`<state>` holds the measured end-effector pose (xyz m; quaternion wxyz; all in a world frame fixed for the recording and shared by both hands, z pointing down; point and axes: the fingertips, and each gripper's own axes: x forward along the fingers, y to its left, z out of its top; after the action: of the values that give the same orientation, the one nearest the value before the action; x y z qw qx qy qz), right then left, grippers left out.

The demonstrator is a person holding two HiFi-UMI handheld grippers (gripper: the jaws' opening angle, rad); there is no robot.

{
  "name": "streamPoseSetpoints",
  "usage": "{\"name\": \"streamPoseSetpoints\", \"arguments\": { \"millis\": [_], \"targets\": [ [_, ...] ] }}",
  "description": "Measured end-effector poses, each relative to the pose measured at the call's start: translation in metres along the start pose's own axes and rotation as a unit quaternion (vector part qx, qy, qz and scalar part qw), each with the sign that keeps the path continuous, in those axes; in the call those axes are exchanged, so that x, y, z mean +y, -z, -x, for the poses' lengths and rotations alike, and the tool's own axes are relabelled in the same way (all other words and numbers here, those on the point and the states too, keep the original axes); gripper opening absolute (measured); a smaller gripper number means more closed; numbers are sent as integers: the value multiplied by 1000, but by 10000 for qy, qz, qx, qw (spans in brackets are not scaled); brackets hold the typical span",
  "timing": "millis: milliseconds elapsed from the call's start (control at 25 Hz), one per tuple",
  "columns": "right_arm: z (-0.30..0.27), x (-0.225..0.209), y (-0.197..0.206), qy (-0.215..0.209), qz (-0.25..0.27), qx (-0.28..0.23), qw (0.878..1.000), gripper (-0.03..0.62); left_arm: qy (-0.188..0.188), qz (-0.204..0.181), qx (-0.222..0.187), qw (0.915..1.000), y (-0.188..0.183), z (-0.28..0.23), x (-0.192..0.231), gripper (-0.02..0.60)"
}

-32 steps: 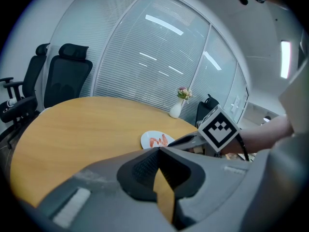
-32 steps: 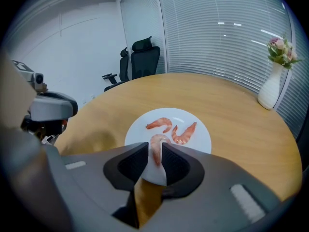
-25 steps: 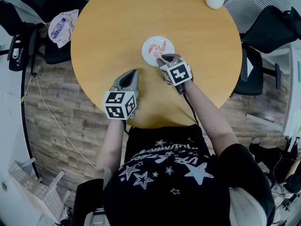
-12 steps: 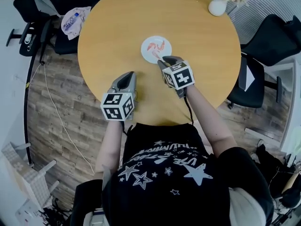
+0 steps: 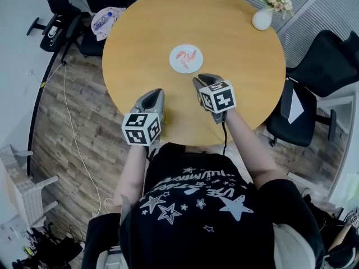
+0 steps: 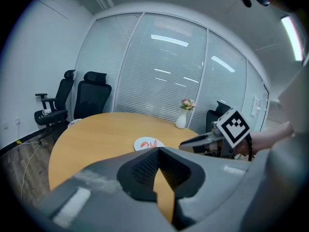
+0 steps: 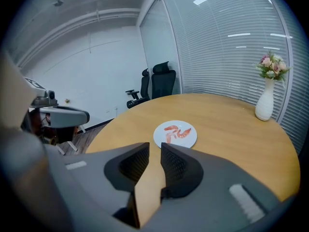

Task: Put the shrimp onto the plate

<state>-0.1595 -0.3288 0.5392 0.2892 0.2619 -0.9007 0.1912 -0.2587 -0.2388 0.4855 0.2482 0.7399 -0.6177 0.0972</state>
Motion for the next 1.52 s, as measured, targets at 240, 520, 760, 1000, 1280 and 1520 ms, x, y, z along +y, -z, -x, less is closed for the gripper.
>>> {"name": "streamPoseSetpoints", "arguments": {
  "millis": [240, 520, 760, 1000, 1280, 1520],
  "targets": [
    [35, 4, 9, -157, 132, -121, 9997, 74, -163, 27, -118, 9998, 7, 14, -32, 2],
    [77, 2, 35, -344, 284, -145, 9989, 60, -428, 65, -283, 9987, 25, 38, -76, 2],
    [112, 9, 55, -578, 473, -207, 9970, 55, -732, 143, -495, 9960, 40, 67, -111, 2],
    [139, 23, 78, -877, 592, -192, 9942, 52, -1066, 268, -615, 9920, 58, 95, -137, 2],
    [152, 38, 98, -1198, 560, -119, 9911, 43, -1412, 385, -674, 9869, 73, 125, -154, 2],
    [154, 53, 107, -1341, 473, -117, 9898, 39, -1536, 468, -664, 9848, 82, 142, -152, 2]
  ]
}}
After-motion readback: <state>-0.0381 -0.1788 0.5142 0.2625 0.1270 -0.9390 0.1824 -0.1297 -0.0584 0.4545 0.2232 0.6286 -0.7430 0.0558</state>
